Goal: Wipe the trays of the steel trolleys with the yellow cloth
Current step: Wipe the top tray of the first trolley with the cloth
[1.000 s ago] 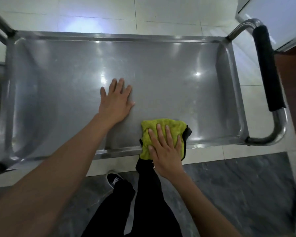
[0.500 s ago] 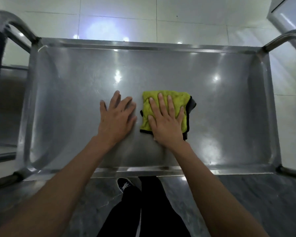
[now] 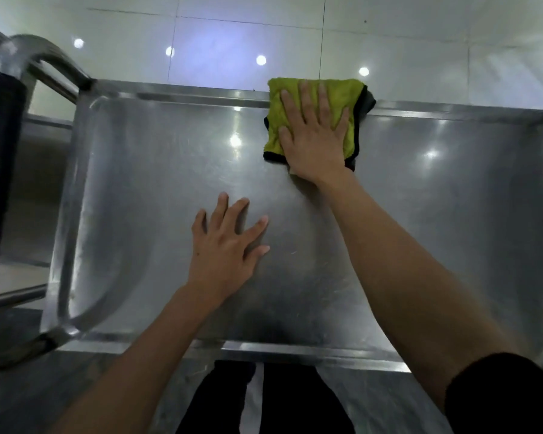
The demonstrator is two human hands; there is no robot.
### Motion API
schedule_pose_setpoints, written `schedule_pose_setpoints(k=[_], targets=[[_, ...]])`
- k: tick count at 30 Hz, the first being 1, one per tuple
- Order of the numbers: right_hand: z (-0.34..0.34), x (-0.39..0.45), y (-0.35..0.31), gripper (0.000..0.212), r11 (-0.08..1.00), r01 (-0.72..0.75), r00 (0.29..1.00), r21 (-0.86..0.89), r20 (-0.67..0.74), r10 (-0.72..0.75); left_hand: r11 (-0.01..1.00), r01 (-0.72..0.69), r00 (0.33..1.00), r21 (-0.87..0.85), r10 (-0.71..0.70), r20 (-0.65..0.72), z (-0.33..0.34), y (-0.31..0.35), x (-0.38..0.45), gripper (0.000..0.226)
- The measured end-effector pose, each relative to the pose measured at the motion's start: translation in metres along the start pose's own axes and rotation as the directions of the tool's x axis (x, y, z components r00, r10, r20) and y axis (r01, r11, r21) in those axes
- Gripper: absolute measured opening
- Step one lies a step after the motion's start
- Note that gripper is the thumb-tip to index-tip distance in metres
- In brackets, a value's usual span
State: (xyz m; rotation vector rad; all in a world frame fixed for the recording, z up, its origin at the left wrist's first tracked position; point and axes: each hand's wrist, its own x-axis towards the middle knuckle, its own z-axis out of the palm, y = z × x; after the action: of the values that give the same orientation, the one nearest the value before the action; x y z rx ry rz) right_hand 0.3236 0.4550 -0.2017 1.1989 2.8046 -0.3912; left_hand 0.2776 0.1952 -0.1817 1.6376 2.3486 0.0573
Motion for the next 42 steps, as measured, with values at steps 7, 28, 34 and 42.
schedule_pose_setpoints(k=[7, 28, 34, 42], targets=[[0.02, -0.11, -0.015, 0.061, 0.999, -0.026, 1.0, 0.024, 0.0, 0.026, 0.999, 0.019, 1.0, -0.038, -0.019, 0.002, -0.002, -0.006, -0.009, 0.046], [0.081, -0.366, -0.118, 0.06, 0.986, -0.16, 0.987, -0.046, 0.026, 0.162, 0.99, 0.122, 0.992, 0.077, -0.124, 0.022, 0.003, -0.083, -0.098, 0.077], [0.077, -0.304, -0.125, 0.059, 0.993, -0.116, 0.993, -0.01, 0.036, 0.116, 0.991, 0.107, 0.993, 0.084, -0.11, 0.029, 0.008, -0.087, -0.093, 0.075], [0.054, -0.151, -0.122, 0.06, 0.996, -0.089, 0.996, 0.019, 0.026, 0.089, 0.992, 0.111, 0.993, 0.064, -0.113, 0.027, 0.011, -0.086, -0.092, 0.077]])
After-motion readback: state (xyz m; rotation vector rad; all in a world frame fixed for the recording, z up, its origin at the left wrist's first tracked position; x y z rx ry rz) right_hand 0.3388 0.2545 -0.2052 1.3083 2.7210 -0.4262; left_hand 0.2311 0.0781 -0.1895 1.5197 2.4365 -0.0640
